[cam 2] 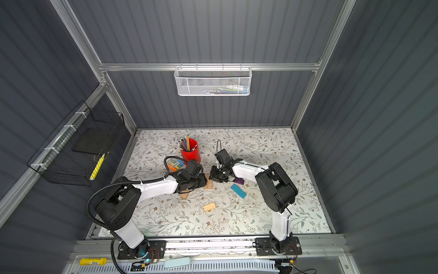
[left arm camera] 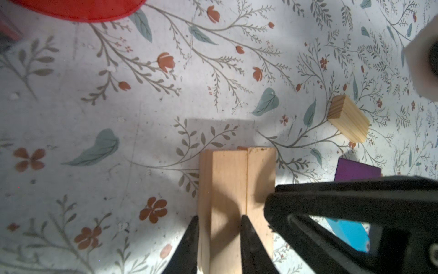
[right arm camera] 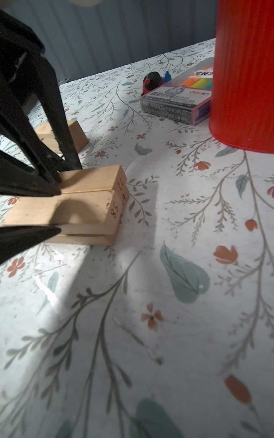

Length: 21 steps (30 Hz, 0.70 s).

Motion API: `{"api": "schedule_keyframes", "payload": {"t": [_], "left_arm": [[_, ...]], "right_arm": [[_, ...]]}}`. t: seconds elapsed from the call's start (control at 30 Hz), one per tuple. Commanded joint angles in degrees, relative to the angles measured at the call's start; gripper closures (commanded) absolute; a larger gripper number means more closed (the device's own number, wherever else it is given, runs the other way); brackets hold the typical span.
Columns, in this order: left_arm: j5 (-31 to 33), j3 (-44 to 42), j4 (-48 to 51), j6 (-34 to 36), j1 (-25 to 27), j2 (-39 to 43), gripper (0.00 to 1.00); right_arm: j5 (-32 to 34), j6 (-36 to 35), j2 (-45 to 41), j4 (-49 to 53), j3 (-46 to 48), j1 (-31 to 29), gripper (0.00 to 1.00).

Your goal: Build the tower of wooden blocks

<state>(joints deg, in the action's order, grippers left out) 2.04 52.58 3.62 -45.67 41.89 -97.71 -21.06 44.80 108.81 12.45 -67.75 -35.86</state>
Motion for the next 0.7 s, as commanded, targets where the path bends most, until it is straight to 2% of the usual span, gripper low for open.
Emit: {"api": "schedule_keyframes", "payload": {"t": [0.0, 0.67], "left_arm": [[-0.2, 1.4, 2.0, 0.6, -0.4, -0.2, 0.70], [4.3, 2.9, 7.0, 2.3, -0.3, 3.1, 0.66]], "right_arm": [[0.3, -1.1, 0.6, 1.2, -1.6, 0.2, 0.75], [-0.2, 0.4, -5.5, 1.2, 3.7, 0.2, 0.64]]}}
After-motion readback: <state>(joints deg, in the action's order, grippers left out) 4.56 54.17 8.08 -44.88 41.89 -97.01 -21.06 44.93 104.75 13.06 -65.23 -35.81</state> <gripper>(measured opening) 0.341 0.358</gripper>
